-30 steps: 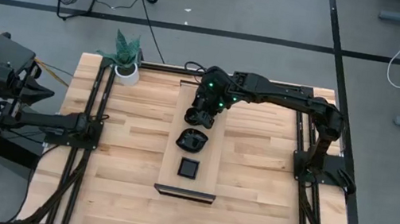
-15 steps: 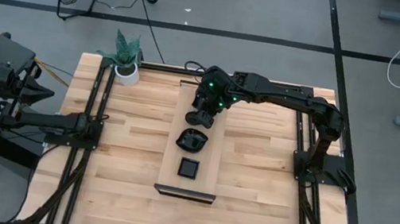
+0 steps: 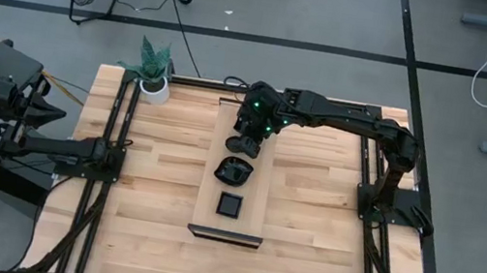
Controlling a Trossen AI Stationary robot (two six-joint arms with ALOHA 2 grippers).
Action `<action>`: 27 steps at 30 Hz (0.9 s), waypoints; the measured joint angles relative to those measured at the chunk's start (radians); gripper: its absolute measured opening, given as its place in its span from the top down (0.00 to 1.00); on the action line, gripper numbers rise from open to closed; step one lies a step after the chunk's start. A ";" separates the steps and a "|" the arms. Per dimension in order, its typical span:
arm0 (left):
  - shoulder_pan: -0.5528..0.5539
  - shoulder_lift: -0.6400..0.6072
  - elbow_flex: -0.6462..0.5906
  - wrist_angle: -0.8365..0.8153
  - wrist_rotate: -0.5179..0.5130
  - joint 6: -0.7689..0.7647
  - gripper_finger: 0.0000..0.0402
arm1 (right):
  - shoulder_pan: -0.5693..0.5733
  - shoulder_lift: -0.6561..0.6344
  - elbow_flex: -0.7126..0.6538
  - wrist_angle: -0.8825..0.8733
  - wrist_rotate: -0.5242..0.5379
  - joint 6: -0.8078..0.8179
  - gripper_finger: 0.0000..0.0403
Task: Pick & Place Mini shaped plates
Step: Return to Home Position
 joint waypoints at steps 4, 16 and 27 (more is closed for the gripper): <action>0.000 0.000 0.000 0.000 0.000 0.000 0.97 | 0.013 0.000 0.000 0.022 0.000 -0.028 0.74; 0.000 0.000 0.000 0.000 0.000 0.000 0.96 | 0.062 -0.133 -0.162 0.369 0.002 -0.105 0.99; 0.000 0.000 0.000 0.000 0.000 -0.001 0.96 | 0.087 -0.466 -0.623 0.678 0.135 -0.141 0.99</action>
